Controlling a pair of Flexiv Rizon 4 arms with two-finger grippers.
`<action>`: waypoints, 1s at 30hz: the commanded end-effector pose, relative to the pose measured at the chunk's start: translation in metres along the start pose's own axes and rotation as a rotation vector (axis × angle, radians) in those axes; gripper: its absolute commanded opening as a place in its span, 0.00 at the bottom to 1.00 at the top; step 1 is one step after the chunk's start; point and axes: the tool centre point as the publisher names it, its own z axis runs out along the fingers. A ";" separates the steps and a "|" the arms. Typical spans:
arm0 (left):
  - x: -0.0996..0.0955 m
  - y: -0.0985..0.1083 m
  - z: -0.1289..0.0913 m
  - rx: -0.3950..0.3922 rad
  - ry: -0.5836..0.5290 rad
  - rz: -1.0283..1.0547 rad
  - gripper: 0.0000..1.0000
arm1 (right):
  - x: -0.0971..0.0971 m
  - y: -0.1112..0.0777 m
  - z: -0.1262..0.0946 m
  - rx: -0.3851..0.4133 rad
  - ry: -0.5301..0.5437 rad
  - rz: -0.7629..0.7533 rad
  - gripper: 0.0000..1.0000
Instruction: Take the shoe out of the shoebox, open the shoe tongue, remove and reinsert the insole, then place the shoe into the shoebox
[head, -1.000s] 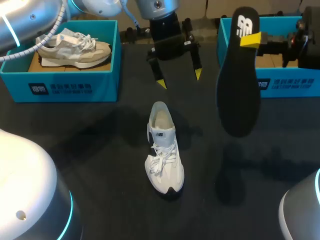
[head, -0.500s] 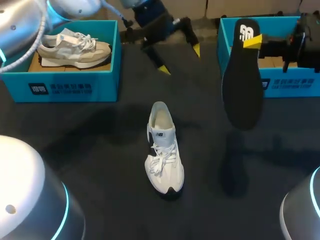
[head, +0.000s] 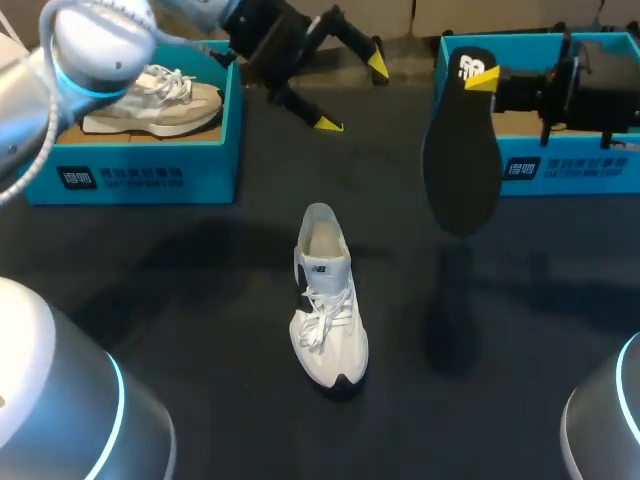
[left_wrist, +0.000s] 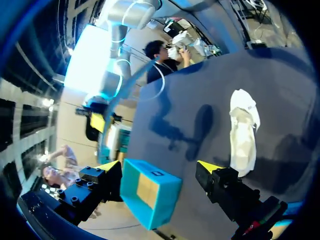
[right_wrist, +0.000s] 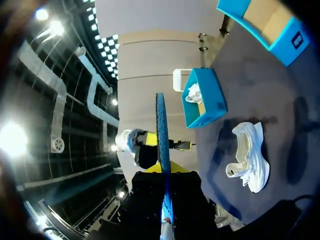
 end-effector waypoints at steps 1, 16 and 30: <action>0.004 -0.009 -0.004 0.006 -0.243 0.022 1.00 | 0.002 0.006 0.008 0.008 -0.006 0.001 0.00; -0.035 -0.026 -0.014 0.046 -0.563 0.200 1.00 | -0.005 0.013 0.012 -0.028 0.002 0.066 0.00; -0.045 -0.034 -0.005 0.030 -0.597 0.306 1.00 | 0.004 0.071 0.032 0.022 -0.033 0.187 0.00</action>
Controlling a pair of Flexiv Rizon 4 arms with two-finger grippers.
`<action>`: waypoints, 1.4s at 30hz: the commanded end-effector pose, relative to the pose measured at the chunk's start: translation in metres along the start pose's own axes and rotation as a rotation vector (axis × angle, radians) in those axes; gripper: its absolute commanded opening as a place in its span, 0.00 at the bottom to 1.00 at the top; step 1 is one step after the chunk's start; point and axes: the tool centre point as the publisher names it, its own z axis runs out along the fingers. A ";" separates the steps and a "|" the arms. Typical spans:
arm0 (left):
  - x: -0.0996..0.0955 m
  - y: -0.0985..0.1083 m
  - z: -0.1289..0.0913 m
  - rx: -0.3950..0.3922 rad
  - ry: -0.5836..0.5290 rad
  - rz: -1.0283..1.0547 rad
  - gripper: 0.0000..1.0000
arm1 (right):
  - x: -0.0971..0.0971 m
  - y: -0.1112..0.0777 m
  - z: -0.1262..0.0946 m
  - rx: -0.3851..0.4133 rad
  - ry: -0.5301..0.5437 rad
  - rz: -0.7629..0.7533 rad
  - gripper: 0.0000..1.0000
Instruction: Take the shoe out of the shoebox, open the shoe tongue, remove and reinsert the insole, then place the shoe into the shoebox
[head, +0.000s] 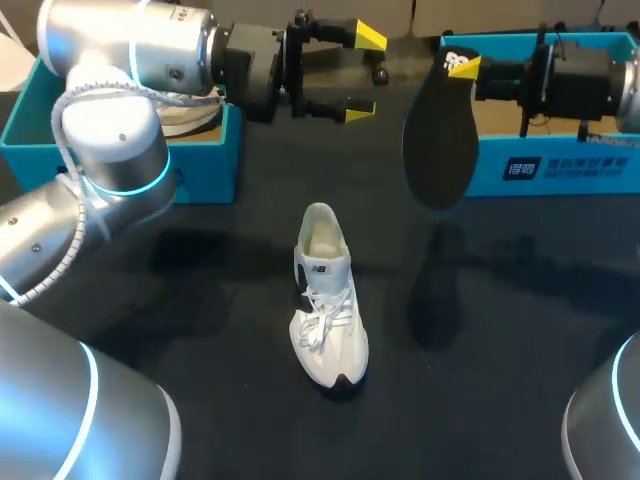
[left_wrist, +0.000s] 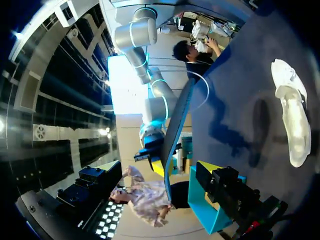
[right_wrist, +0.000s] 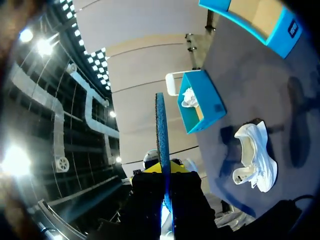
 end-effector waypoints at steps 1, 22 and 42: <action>0.003 -0.002 0.006 -0.027 -0.056 0.030 1.00 | 0.012 0.026 0.010 0.056 -0.041 0.037 0.00; -0.001 0.006 0.021 -0.068 -0.106 0.132 1.00 | 0.012 0.037 0.052 0.211 -0.059 0.112 0.00; 0.008 0.014 0.030 -0.068 -0.116 0.128 0.01 | 0.011 0.034 0.064 0.221 -0.069 0.126 0.00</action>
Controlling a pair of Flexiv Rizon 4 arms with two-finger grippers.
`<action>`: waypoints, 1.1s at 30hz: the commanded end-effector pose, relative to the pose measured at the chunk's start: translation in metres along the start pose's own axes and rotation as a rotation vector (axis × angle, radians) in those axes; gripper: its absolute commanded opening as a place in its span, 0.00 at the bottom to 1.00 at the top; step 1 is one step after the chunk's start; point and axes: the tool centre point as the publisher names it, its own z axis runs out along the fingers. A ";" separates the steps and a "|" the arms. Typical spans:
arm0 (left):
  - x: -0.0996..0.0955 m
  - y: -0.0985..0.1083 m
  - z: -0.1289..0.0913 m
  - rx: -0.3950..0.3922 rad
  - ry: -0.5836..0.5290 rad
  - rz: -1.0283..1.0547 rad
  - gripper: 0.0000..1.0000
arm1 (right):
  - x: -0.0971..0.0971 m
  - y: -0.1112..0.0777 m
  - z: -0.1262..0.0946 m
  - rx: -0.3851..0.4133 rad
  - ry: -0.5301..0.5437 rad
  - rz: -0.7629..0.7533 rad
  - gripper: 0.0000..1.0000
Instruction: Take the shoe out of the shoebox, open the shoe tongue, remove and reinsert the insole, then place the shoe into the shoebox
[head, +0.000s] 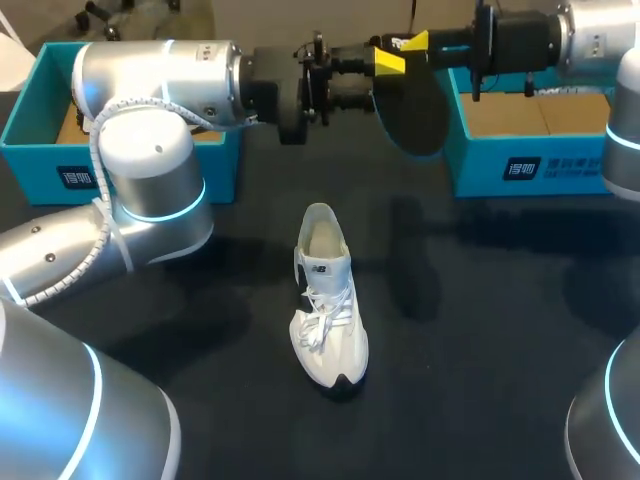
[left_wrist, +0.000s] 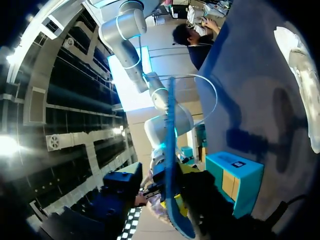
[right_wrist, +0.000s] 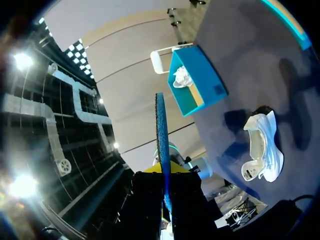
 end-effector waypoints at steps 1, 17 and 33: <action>0.003 0.001 0.002 0.001 -0.002 0.001 0.00 | 0.000 0.000 0.002 -0.003 0.002 -0.002 0.00; 0.003 0.004 -0.012 -0.007 -0.018 -0.015 0.00 | -0.014 -0.023 -0.015 -0.105 0.022 -0.173 1.00; 0.009 0.004 -0.029 0.002 0.009 -0.007 0.00 | -0.047 -0.054 -0.054 -0.064 -0.014 -0.452 1.00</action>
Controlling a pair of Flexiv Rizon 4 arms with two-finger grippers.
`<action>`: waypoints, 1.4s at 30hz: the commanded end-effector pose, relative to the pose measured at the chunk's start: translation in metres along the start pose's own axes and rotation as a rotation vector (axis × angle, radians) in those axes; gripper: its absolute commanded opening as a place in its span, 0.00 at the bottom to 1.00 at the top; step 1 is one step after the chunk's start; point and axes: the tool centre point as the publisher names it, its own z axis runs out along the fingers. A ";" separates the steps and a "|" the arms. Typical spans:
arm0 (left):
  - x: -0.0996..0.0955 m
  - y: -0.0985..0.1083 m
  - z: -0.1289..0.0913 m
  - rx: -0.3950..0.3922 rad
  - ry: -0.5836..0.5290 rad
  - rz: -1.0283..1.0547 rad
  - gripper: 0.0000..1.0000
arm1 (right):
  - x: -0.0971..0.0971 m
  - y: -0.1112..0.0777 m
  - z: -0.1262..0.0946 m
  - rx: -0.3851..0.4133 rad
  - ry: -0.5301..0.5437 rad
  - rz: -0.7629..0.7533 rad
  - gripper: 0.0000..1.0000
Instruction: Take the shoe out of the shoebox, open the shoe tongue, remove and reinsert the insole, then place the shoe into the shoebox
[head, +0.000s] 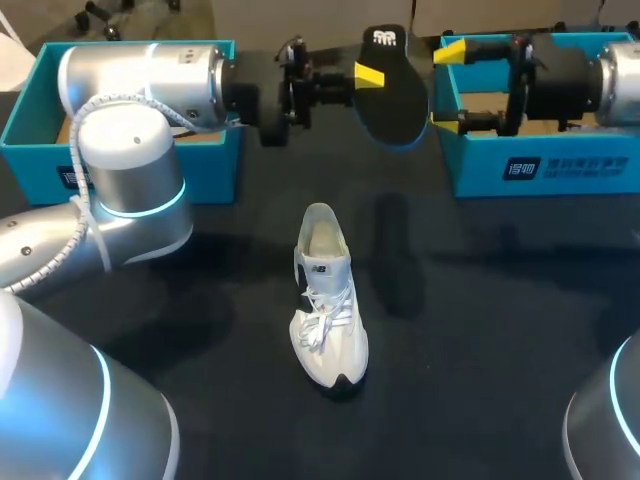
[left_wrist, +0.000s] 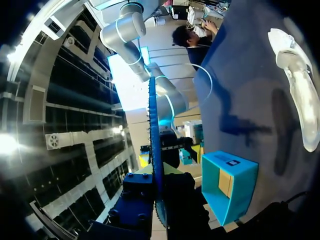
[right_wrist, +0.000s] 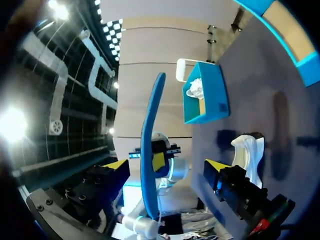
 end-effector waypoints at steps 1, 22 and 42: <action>-0.001 -0.001 -0.003 0.003 0.004 0.001 0.00 | 0.002 -0.005 -0.018 0.015 -0.012 -0.057 1.00; 0.000 0.000 -0.003 -0.006 0.017 -0.015 0.00 | 0.000 -0.012 -0.034 0.037 -0.007 -0.100 1.00; -0.002 -0.005 -0.006 0.019 0.053 -0.181 0.00 | -0.003 -0.023 -0.058 0.100 -0.006 -0.101 1.00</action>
